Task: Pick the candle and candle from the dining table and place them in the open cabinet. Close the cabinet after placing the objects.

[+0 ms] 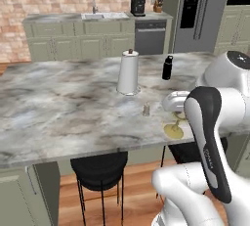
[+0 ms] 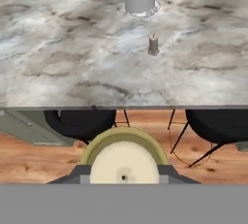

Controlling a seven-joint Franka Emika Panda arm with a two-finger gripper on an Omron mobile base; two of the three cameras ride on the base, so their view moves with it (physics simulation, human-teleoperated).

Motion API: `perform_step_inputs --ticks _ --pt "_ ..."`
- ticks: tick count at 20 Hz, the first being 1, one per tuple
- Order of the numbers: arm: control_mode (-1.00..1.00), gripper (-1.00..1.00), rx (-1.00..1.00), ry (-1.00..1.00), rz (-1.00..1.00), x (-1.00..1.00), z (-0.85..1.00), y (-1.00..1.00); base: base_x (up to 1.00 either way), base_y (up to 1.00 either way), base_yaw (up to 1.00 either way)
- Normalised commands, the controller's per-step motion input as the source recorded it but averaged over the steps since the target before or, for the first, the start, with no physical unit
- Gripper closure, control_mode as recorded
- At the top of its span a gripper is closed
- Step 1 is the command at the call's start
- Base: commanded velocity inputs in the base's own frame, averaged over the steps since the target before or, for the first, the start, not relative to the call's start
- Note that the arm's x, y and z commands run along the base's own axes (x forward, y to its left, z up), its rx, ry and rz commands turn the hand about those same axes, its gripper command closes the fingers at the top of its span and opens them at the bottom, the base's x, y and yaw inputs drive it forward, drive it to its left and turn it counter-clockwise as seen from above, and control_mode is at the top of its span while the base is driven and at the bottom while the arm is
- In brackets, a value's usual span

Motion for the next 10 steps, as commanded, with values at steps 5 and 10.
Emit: perform_step_inputs --ticks 5,10 --pt "1.00 1.00 0.00 0.00 0.00 0.00 0.00 0.00 -1.00 0.00 -0.04" --pt "1.00 1.00 0.00 0.00 0.00 0.00 0.00 0.00 -0.38 0.00 -0.27"
